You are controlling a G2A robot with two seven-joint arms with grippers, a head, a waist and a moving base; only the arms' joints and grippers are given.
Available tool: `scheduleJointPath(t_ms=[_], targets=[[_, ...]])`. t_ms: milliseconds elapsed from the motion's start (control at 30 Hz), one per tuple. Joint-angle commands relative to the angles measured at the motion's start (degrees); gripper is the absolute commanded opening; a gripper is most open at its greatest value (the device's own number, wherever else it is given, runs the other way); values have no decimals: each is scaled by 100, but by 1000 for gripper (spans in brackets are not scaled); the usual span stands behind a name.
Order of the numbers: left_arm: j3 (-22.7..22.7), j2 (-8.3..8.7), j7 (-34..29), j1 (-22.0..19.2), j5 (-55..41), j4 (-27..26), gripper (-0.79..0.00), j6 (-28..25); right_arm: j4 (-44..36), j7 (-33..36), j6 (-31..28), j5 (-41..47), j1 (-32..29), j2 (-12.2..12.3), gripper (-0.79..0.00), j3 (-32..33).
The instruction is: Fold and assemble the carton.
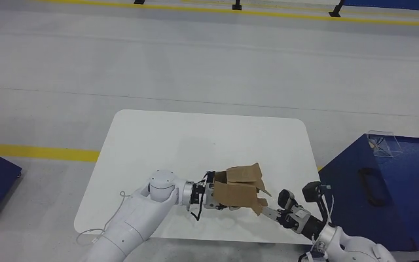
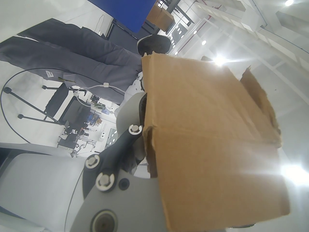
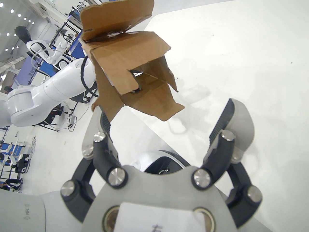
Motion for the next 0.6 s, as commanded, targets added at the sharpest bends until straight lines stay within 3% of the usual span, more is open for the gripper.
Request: scheduleJointPath(t_ms=[0, 267, 567], targets=[[5, -8, 5, -1, 1, 6, -785, -6, 4, 114, -29, 46, 24, 4, 0, -24], [19, -40, -12, -21, -4, 27, -785, -60, 181, 44, 91, 106, 188, -2, 0, -12], [41, -38, -188, 38, 141, -109, -785, -259, 663, 538, 174, 676, 530, 30, 0, 202]])
